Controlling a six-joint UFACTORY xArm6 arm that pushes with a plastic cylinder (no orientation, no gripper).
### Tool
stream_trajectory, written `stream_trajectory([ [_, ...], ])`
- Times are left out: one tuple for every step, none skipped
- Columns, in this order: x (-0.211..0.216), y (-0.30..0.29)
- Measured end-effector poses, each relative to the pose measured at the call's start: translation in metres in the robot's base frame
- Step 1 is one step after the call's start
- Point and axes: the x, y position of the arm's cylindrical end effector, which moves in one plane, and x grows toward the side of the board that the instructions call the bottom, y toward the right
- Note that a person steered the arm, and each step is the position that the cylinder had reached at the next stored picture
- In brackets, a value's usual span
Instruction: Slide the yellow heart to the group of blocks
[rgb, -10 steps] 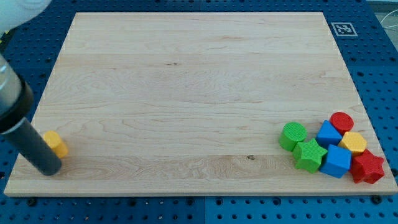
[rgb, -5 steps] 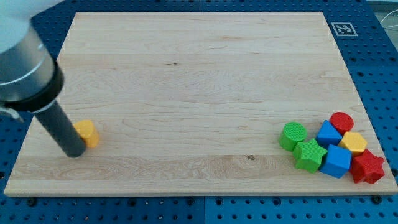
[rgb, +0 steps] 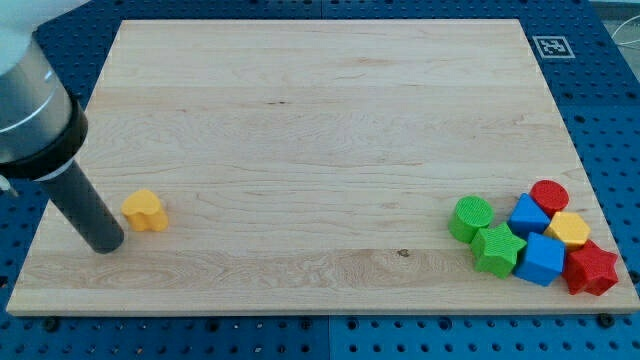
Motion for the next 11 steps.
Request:
stream_trajectory([
  [-0.01, 0.01],
  [-0.014, 0.047],
  [-0.014, 0.091],
  [-0.015, 0.137],
  [-0.015, 0.145],
  [-0.015, 0.132],
  [-0.015, 0.111],
  [-0.015, 0.091],
  [-0.016, 0.073],
  [-0.028, 0.062],
  [-0.058, 0.063],
])
